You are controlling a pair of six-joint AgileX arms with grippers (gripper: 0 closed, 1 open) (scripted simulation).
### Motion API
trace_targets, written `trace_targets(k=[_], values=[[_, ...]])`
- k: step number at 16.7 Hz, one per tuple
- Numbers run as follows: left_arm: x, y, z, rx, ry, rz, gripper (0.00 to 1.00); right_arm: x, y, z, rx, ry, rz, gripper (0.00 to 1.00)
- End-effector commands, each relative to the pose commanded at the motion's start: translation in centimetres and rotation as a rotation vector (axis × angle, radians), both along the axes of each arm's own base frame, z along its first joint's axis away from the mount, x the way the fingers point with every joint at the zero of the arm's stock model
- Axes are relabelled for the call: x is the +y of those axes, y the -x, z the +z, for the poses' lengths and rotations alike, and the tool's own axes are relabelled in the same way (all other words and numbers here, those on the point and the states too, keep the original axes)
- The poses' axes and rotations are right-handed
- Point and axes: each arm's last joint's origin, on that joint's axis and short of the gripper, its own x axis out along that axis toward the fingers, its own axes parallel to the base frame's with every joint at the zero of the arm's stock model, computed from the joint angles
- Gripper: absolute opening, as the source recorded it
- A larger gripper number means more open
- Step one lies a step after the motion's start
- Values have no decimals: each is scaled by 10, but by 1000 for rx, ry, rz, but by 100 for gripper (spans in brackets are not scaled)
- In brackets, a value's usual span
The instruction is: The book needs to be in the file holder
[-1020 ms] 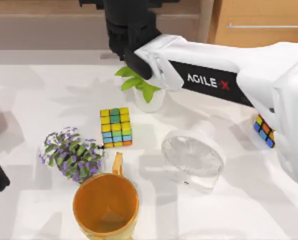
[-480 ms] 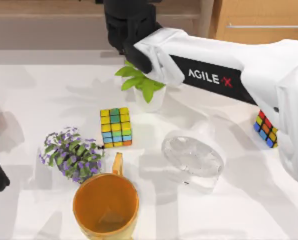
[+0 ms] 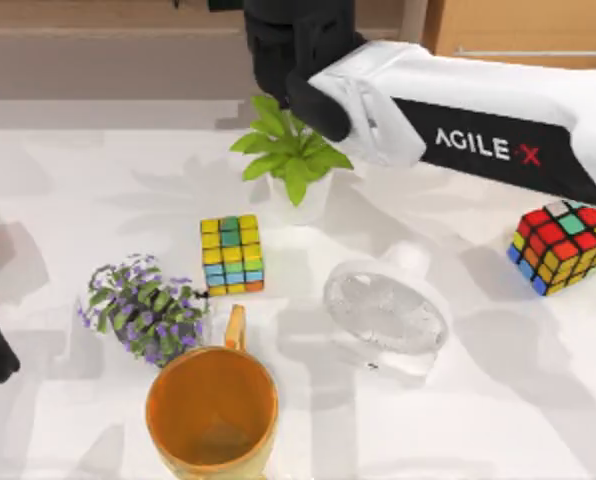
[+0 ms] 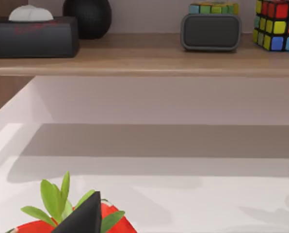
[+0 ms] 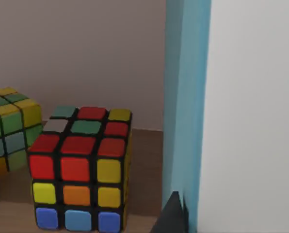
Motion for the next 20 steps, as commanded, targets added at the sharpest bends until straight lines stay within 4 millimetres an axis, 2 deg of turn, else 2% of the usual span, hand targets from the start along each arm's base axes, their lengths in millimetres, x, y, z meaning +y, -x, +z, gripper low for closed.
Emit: trace_targets(k=[4, 6, 9, 13, 17, 20], values=[[0, 0, 0, 0, 0, 0, 100, -35, 46, 19, 90, 14, 134, 0], [0, 0, 0, 0, 0, 0, 100, -63, 71, 28, 137, -3, 193, 0], [0, 0, 0, 0, 0, 0, 100, -118, 107, 32, 212, -58, 234, 0], [0, 0, 0, 0, 0, 0, 100, -203, 141, 20, 297, -193, 163, 0], [0, 0, 0, 0, 0, 0, 100, -285, 164, -7, 342, -394, -42, 0], [0, 0, 0, 0, 0, 0, 100, -337, 177, -29, 351, -573, -230, 0]])
